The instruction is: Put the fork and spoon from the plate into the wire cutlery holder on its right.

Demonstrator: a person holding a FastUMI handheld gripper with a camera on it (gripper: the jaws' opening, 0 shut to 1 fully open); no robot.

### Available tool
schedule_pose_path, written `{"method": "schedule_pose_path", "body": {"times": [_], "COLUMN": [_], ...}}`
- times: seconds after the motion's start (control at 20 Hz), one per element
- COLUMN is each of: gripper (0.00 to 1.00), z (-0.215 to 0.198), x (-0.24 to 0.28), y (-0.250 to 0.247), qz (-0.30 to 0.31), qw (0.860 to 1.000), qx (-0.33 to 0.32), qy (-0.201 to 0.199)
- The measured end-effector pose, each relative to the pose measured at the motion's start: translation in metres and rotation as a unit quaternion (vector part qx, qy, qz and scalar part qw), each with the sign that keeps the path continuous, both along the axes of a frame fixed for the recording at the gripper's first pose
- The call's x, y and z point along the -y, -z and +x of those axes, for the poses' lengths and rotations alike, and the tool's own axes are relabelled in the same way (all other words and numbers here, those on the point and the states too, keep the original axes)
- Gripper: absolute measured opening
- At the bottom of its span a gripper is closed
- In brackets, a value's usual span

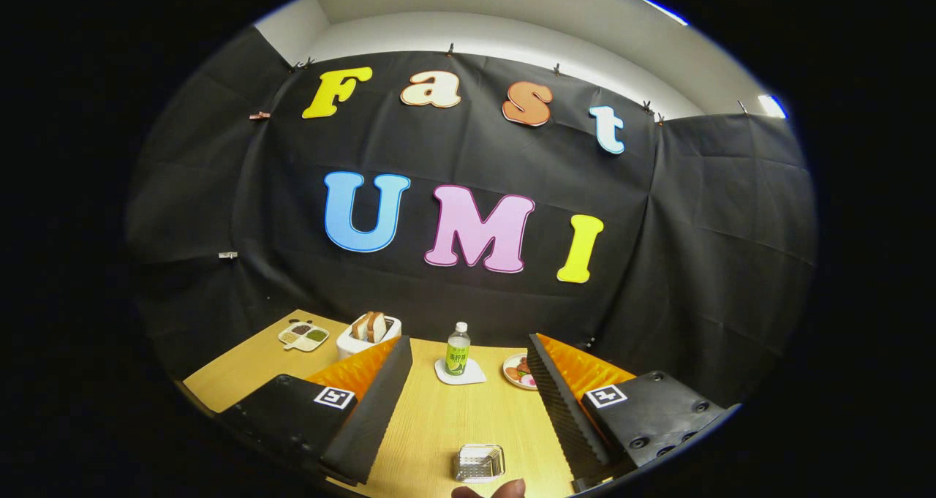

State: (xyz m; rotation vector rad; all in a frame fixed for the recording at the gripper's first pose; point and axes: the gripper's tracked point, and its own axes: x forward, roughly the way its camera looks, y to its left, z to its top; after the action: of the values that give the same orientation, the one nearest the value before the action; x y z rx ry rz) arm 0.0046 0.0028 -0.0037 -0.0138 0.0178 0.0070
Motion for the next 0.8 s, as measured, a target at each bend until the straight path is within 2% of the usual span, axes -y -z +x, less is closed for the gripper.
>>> {"method": "schedule_pose_path", "body": {"times": [0.6,0.8], "gripper": [0.98,0.98], "z": [0.011,0.014], "x": [-0.009,-0.038], "y": [0.009,0.021], "qz": [0.008,0.031], "qw": [1.000,0.997], "qx": [-0.024,-0.056], "qy": [-0.003,-0.045]}}
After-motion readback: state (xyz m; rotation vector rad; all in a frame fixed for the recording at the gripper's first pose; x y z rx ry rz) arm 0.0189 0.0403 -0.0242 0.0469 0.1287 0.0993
